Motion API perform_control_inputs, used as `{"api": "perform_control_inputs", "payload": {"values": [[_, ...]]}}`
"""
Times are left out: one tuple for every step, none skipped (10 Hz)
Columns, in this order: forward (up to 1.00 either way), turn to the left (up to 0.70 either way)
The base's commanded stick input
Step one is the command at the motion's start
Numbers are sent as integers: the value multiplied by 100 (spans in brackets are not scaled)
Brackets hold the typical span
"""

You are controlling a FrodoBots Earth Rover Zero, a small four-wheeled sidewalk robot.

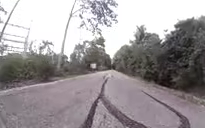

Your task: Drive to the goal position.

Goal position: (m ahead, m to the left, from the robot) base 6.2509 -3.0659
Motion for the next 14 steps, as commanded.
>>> {"api": "perform_control_inputs", "payload": {"values": [[50, 0], [50, 0], [50, 0], [50, 0], [50, 0], [50, 0], [50, 0], [50, 0], [50, 0], [50, 0], [50, 0], [50, 0], [50, 0], [50, 0]]}}
